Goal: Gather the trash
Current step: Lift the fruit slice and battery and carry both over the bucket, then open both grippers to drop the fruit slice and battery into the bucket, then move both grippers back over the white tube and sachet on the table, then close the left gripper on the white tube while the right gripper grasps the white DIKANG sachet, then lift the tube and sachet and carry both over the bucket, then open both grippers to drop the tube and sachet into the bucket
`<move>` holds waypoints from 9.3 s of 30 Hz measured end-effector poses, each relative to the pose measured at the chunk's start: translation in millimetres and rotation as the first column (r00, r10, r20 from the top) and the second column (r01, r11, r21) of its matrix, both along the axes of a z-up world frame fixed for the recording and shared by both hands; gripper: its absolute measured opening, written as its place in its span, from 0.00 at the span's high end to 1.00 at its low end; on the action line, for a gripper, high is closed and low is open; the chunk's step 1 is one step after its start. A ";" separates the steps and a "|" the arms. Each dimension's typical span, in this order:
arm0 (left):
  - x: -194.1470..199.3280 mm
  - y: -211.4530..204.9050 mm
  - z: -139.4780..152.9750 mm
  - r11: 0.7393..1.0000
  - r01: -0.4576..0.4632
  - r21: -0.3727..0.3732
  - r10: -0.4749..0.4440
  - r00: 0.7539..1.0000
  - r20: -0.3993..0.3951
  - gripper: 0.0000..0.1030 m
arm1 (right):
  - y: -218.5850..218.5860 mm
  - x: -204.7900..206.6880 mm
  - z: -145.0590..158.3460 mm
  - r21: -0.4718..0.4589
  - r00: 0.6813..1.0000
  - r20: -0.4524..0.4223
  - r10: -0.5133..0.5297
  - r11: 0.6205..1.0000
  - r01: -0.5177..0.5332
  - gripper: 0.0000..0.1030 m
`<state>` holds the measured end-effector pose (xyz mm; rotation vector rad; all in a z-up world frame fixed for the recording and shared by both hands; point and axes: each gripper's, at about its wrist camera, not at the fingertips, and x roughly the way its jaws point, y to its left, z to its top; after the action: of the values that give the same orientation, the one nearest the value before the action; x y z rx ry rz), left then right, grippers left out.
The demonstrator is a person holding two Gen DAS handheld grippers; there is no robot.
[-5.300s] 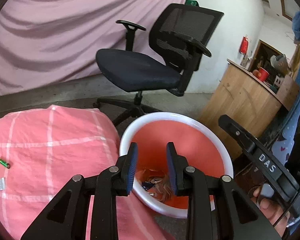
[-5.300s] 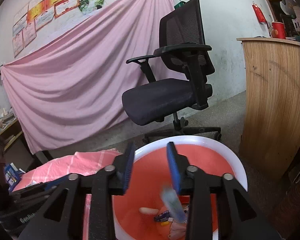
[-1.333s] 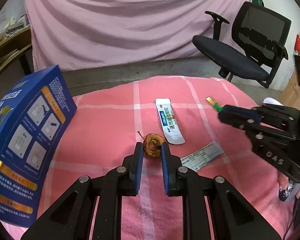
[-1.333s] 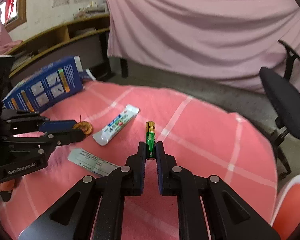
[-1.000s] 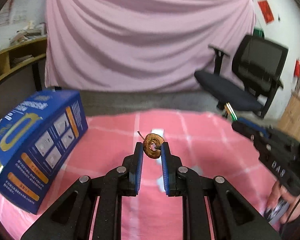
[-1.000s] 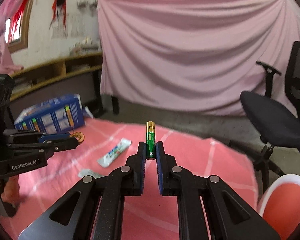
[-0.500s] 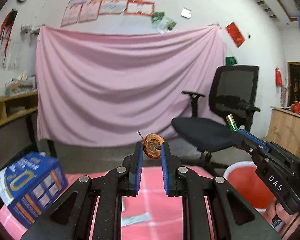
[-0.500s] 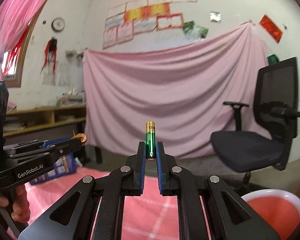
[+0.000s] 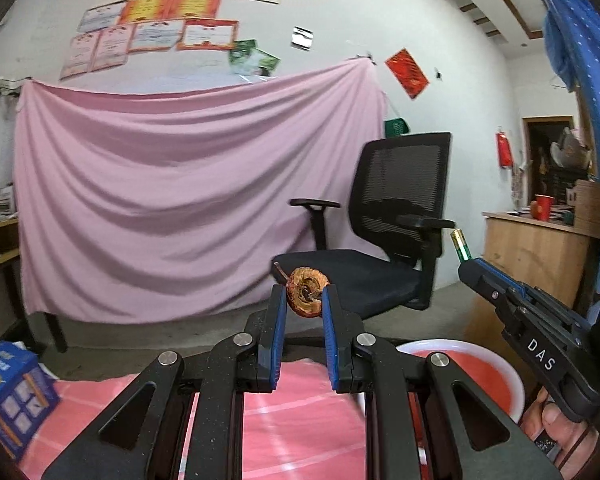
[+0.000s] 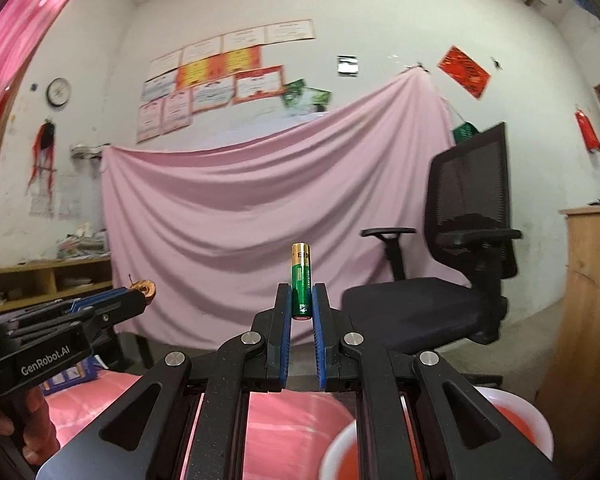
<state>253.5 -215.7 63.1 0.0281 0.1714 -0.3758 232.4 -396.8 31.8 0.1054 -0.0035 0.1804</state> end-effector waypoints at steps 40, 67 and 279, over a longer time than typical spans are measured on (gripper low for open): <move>55.3 -121.5 -54.8 0.952 0.304 0.037 -0.268 0.884 -0.383 0.85 | -107.3 26.3 -38.2 0.160 0.919 -0.375 -0.121 0.968 0.192 0.91; 46.2 -26.1 -8.6 0.999 0.028 -0.026 -0.034 0.964 -0.266 0.61 | -63.2 28.9 -9.8 0.133 0.958 -0.265 -0.107 0.980 0.146 0.66; 77.8 -132.8 -60.5 0.958 0.279 0.066 -0.214 0.850 -0.481 0.76 | -119.1 24.3 -42.5 0.110 0.932 -0.341 -0.125 0.979 0.171 0.81</move>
<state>331.3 -348.5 2.6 0.0922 0.6826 -0.6272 256.7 -515.8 -10.7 0.2721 0.3140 0.0087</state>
